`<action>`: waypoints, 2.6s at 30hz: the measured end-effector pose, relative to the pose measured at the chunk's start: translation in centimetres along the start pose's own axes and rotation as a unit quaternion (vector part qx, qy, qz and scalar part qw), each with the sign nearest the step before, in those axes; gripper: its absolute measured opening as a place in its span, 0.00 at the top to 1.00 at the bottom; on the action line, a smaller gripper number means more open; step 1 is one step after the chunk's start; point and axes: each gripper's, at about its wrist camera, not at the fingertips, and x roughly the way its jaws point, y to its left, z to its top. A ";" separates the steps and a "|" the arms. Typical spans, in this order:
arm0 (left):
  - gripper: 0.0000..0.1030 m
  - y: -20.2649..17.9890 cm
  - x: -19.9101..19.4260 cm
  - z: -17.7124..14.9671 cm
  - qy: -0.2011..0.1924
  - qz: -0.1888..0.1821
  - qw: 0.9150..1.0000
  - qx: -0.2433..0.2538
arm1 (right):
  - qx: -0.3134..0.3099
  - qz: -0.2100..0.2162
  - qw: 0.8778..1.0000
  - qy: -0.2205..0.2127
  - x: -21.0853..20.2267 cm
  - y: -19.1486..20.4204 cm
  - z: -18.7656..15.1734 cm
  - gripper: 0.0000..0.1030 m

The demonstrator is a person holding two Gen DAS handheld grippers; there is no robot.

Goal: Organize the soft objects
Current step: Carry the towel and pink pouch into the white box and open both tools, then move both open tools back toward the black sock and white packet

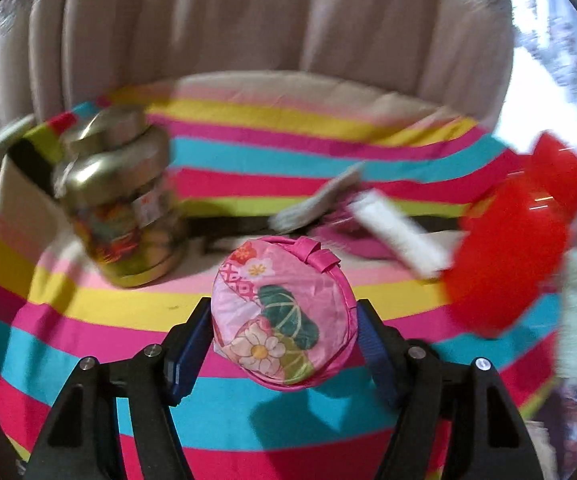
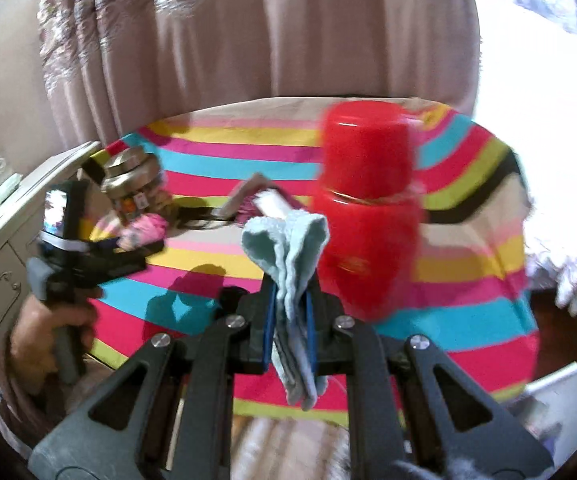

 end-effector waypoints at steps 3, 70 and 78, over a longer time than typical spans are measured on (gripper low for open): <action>0.32 -3.5 -2.6 0.1 -0.005 -0.060 0.998 0.011 | 0.011 -0.030 0.999 0.001 -2.4 -2.4 -1.3 0.84; 0.27 4.3 10.0 3.8 0.106 -0.256 0.933 -0.228 | -0.057 -0.017 0.979 0.197 14.6 8.0 -3.5 0.22; 0.36 3.5 17.2 4.7 0.146 -0.328 0.899 -0.251 | -0.049 -0.002 0.978 0.203 18.8 8.8 -3.7 0.40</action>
